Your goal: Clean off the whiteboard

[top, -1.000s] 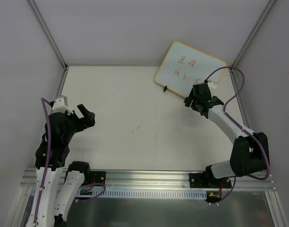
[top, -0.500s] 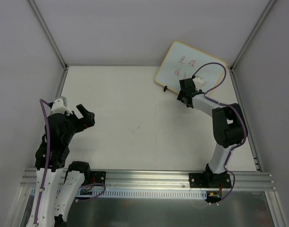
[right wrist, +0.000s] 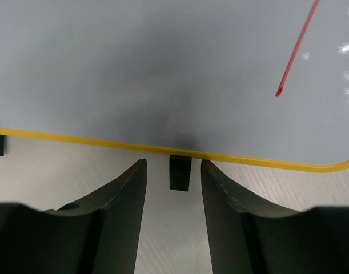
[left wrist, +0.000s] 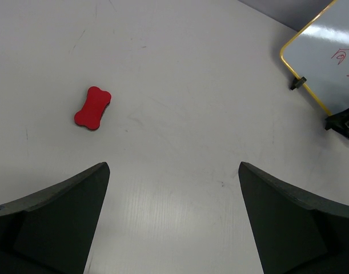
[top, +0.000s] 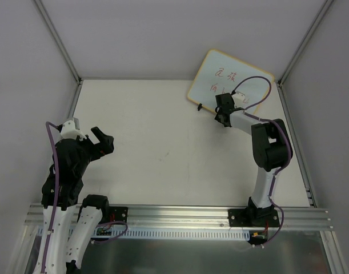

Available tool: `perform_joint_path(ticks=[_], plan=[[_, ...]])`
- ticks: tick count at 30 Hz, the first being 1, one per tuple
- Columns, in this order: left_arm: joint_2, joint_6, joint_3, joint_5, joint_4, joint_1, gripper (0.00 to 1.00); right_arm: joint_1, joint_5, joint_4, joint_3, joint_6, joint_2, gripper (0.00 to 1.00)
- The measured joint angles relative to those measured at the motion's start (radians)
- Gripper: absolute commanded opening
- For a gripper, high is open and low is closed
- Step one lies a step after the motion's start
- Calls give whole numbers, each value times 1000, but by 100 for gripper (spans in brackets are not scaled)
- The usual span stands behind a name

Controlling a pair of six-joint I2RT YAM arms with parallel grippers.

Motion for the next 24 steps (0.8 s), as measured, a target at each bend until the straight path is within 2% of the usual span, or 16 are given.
perform_joint_path(ticks=[5, 11, 13, 20, 24], plan=[[5, 0, 0, 0, 0, 0, 99, -18, -10, -39, 20, 25, 8, 39], [11, 0, 0, 0, 0, 0, 99, -21, -9, -89, 61, 35, 34, 15], [11, 0, 0, 0, 0, 0, 99, -21, -8, -92, 62, 33, 34, 2], [24, 1, 1, 0, 1, 0, 99, -8, -17, -88, 56, 14, 31, 0], [66, 1, 6, -1, 1, 0, 99, 42, -8, -34, -29, -2, -18, 0]])
